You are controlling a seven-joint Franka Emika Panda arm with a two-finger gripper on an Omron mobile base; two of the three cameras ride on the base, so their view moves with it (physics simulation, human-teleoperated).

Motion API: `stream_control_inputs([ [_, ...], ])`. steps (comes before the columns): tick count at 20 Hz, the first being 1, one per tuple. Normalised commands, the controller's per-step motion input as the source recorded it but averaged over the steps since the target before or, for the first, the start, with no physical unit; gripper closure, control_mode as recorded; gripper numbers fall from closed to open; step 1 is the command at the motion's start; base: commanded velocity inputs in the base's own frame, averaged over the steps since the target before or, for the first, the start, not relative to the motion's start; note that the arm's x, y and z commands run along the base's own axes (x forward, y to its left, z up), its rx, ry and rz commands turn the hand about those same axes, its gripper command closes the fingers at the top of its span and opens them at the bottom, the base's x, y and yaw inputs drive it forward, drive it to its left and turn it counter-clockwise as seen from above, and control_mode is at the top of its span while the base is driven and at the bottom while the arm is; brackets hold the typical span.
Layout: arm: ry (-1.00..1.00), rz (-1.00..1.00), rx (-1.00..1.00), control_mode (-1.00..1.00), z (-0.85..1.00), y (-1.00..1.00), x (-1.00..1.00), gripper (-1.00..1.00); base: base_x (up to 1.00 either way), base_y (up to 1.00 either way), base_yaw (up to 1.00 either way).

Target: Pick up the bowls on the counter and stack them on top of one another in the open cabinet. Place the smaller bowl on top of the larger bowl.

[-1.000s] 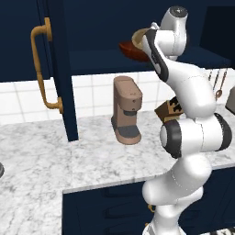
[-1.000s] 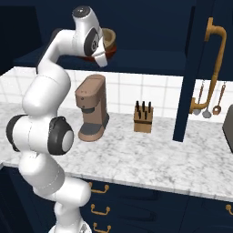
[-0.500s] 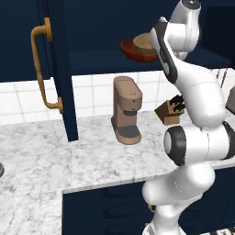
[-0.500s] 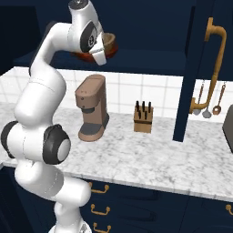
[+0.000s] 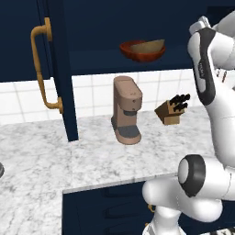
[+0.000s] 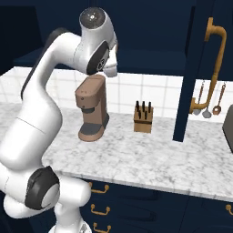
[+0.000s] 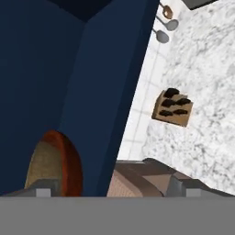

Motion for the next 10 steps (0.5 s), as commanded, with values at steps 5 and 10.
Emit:
stream_control_inputs([
  [5,-0.17,0.0,0.08,-1.0,-0.06,-0.9,-1.0,-1.0,0.0,0.0,0.0],
  [10,0.05,0.09,-0.22,-1.0,-0.95,-0.18,-1.0,-1.0,0.0,0.0,0.0],
])
